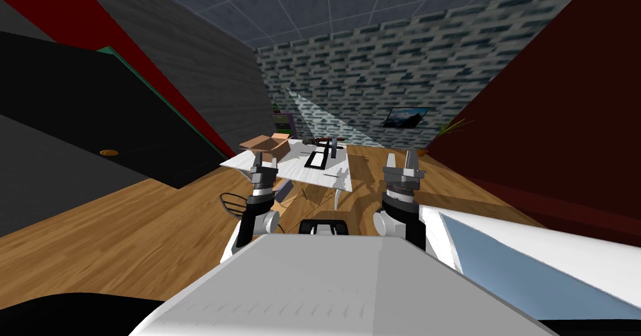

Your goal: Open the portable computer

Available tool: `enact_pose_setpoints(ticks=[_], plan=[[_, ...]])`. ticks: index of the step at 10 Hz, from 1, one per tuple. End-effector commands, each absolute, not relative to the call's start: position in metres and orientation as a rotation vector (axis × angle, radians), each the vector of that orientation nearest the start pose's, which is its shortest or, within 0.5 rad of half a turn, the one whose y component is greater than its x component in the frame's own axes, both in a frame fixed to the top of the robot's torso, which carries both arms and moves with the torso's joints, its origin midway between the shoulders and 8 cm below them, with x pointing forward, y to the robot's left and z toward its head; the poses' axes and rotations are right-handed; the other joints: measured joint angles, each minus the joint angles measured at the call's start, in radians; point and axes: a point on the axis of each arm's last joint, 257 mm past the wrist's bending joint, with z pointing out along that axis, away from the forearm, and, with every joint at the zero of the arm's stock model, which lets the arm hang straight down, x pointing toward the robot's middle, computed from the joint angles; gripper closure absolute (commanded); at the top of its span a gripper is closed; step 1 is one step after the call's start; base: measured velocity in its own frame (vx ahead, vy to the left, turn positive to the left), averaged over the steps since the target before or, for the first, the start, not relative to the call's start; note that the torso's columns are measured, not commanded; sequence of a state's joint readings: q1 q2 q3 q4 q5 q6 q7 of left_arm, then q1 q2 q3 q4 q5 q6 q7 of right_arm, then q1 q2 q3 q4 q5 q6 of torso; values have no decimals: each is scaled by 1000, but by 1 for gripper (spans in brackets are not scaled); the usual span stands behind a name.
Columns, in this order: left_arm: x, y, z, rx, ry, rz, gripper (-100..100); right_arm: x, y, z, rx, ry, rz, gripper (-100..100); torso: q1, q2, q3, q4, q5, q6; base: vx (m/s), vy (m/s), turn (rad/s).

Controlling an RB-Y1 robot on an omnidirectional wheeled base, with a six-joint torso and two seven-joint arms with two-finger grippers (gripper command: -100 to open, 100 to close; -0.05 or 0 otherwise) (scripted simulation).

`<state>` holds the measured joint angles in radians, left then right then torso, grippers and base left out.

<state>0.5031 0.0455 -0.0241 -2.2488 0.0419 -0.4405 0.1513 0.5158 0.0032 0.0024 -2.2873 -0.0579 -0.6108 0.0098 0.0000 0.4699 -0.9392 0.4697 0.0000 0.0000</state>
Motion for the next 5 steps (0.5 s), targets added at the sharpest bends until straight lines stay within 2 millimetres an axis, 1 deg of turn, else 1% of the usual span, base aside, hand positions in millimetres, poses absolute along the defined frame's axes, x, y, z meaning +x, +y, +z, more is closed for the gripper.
enact_pose_setpoints(ticks=[1, 2, 3, 4, 5], plan=[[360, 275, -3, -797, 645, -1467, 0, 320, -285, 43, 608, 500, 1345, 0, 0, 74, -148, 74, 0, 0, 0, 0, 0], [360, 275, -3, -797, 645, -1467, 0, 320, -285, 43, 608, 500, 1345, 0, 0, 148, -295, 148, 0, 0, 0, 0, 0], [364, 274, -7, -786, 684, -1454, -100, 320, -285, 43, 608, 500, 1345, 0, 0, 221, -443, 221, 0, 0, 6, -12, -75], [370, 275, -12, -781, 723, -1433, -100, 320, -285, 43, 609, 501, 1345, 0, 0, 255, -512, 254, 0, 0, 4, -30, -145], [378, 277, -19, -782, 764, -1403, -100, 320, -285, 43, 609, 501, 1345, 0, -1, 264, -531, 264, 0, 0, 1, -50, -246]])
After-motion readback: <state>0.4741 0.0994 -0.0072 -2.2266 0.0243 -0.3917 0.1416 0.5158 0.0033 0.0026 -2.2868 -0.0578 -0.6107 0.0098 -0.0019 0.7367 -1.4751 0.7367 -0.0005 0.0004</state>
